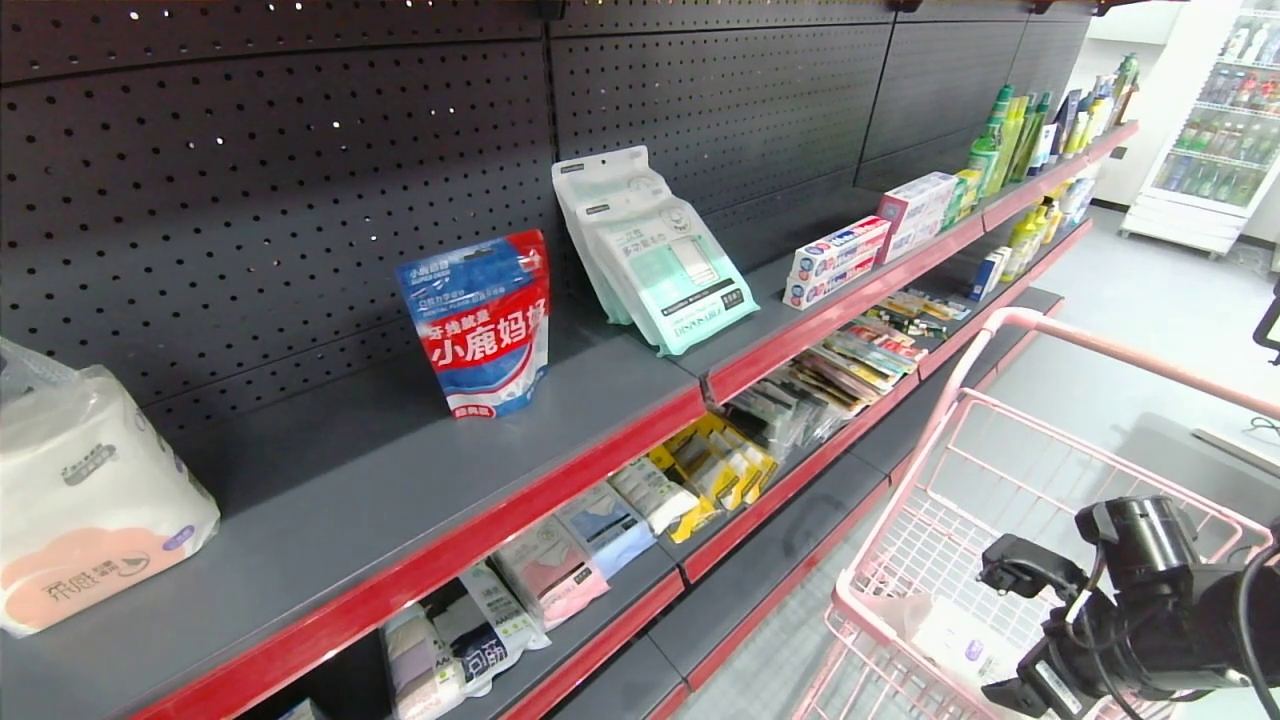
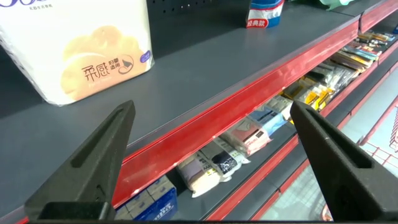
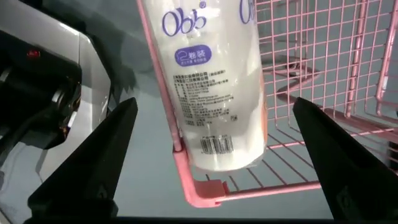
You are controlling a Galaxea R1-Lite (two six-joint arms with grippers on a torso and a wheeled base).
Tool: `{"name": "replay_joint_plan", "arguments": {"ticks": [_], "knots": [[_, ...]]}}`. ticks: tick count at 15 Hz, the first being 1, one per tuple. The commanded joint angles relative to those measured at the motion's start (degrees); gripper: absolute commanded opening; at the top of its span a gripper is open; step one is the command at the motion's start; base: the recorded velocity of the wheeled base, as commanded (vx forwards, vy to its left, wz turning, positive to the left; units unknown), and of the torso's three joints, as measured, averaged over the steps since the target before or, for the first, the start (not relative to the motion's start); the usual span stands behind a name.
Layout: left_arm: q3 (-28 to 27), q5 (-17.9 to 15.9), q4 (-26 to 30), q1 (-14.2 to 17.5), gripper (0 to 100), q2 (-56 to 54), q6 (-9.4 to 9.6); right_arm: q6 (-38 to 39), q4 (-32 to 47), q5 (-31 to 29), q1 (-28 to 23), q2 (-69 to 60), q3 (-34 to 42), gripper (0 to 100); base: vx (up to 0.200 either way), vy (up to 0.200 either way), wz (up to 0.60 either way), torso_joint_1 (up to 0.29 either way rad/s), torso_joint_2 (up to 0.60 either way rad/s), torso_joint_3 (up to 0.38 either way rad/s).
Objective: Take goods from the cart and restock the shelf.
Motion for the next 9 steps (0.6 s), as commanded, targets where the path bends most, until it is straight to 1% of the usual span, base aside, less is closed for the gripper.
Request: {"name": "replay_joint_plan", "arguments": {"ticks": [1,2,6,9], "knots": [[0.00,0.01,-0.01,0.02,100,0.07,-0.01,-0.14,-2.36,-0.07,-0.15,3.78,-0.06,100,0.000,0.000,0.00,0.000,0.00,0.000],[0.00,0.01,-0.01,0.02,100,0.07,-0.01,-0.40,-4.82,-0.42,-0.42,5.36,-0.06,100,0.000,0.000,0.00,0.000,0.00,0.000],[0.00,0.01,-0.01,0.02,100,0.07,-0.01,-2.07,-5.08,-0.69,-2.70,7.12,-0.85,100,0.000,0.000,0.00,0.000,0.00,0.000],[0.00,0.01,-0.01,0.02,100,0.07,-0.01,-1.99,-5.17,-0.69,-3.14,8.08,-1.38,100,0.000,0.000,0.00,0.000,0.00,0.000]]}}
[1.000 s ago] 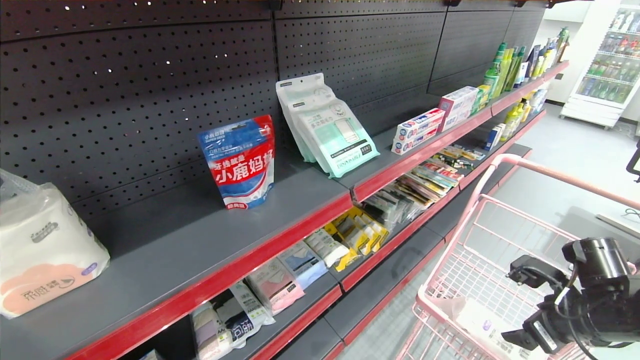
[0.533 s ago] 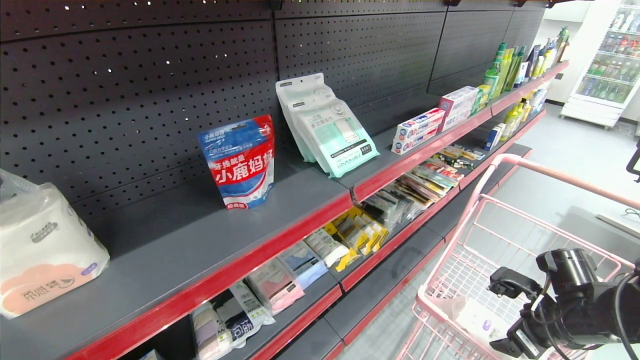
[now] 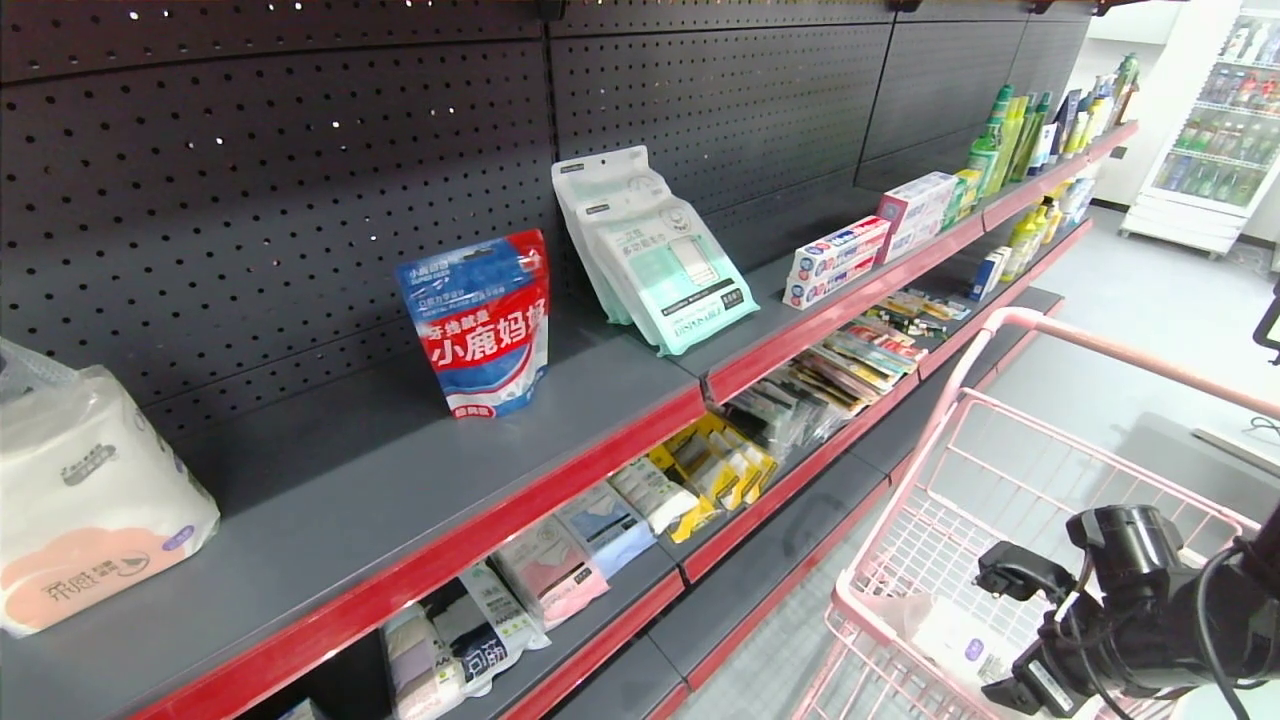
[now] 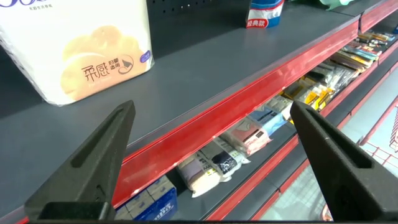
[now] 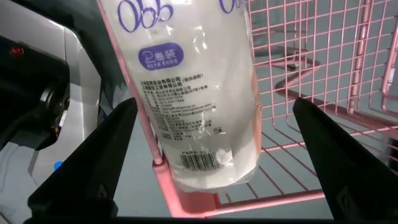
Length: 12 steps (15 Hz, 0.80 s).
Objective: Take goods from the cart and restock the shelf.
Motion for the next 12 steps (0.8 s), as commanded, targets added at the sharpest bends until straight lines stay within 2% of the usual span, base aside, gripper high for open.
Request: {"name": "replay_joint_plan", "arguments": {"ticks": [1,12], "knots": [[0.00,0.01,-0.01,0.04,100,0.07,-0.01,-0.02,-0.02,0.11,-0.14,1.49,-0.42,100,0.000,0.000,0.00,0.000,0.00,0.000],[0.00,0.01,-0.01,0.04,100,0.07,-0.01,-1.43,-5.74,0.55,-2.43,9.05,-5.43,100,0.000,0.000,0.00,0.000,0.00,0.000]]}}
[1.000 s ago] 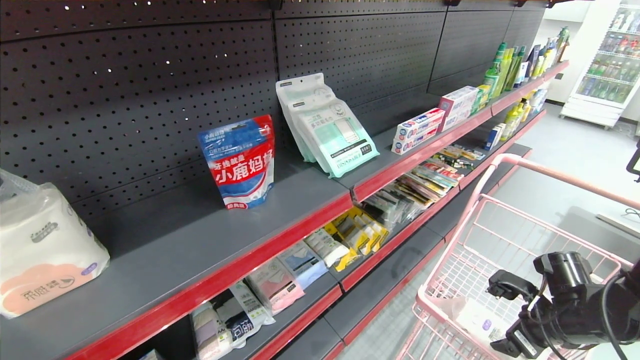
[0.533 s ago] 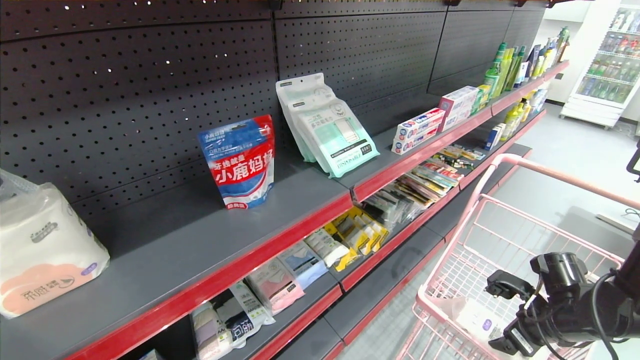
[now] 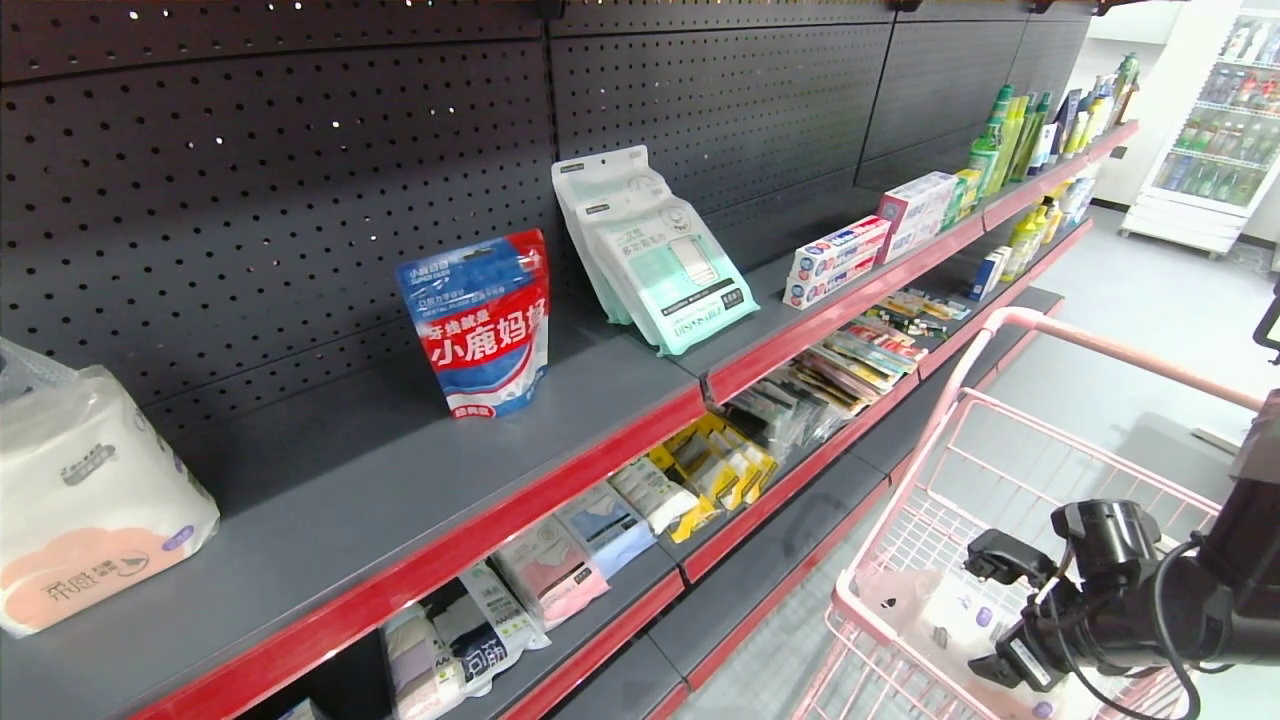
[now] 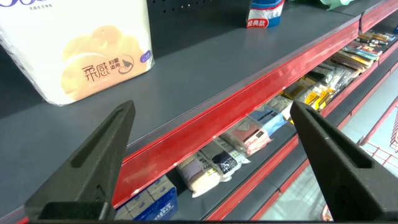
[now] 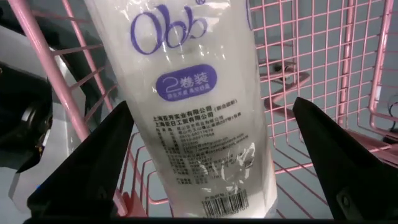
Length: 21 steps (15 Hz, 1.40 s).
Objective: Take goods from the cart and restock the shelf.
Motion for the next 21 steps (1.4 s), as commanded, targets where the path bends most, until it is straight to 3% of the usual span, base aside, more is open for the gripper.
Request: {"name": "replay_joint_plan", "arguments": {"ticks": [1,5,10,14,21], "knots": [[0.00,0.01,-0.01,0.02,100,0.07,-0.01,-0.71,0.05,0.81,-0.62,1.74,-1.43,100,0.000,0.000,0.00,0.000,0.00,0.000],[0.00,0.01,-0.01,0.02,100,0.07,-0.01,-4.76,0.05,4.41,-2.99,2.97,-3.36,100,0.000,0.000,0.00,0.000,0.00,0.000],[0.00,0.01,-0.01,0.02,100,0.07,-0.01,-5.46,0.05,13.64,-3.87,6.14,-5.73,100,0.000,0.000,0.00,0.000,0.00,0.000],[0.00,0.01,-0.01,0.02,100,0.07,-0.01,-10.21,0.05,16.54,-4.49,6.93,-5.91,100,0.000,0.000,0.00,0.000,0.00,0.000],[0.00,0.01,-0.01,0.02,100,0.07,-0.01,-14.95,0.14,16.10,-4.49,8.51,-8.37,100,0.000,0.000,0.00,0.000,0.00,0.000]]}}
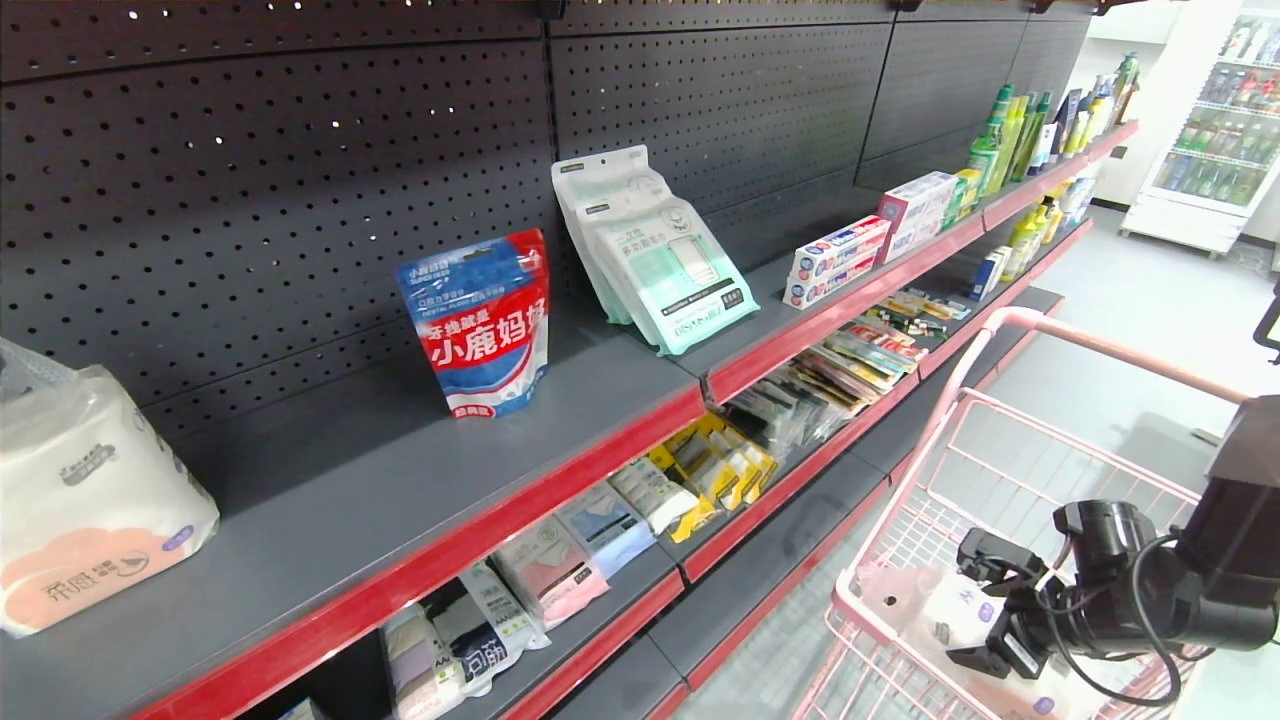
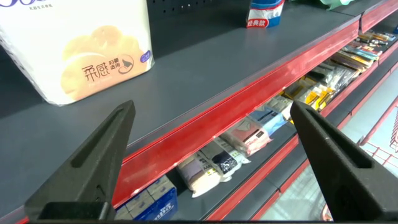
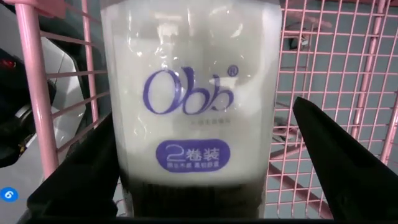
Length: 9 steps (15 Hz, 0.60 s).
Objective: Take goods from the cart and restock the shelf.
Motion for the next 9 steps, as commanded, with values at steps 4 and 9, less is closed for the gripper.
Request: {"name": "replay_joint_plan", "arguments": {"ticks": [4,9], "knots": [[0.00,0.01,-0.01,0.02,100,0.07,-0.01,-0.09,0.00,-0.08,0.46,0.49,-0.86,100,0.000,0.000,0.00,0.000,0.00,0.000],[0.00,0.01,-0.01,0.02,100,0.07,-0.01,-0.09,0.00,0.01,0.55,0.93,-0.77,0,0.000,0.000,0.00,0.000,0.00,0.000]]}}
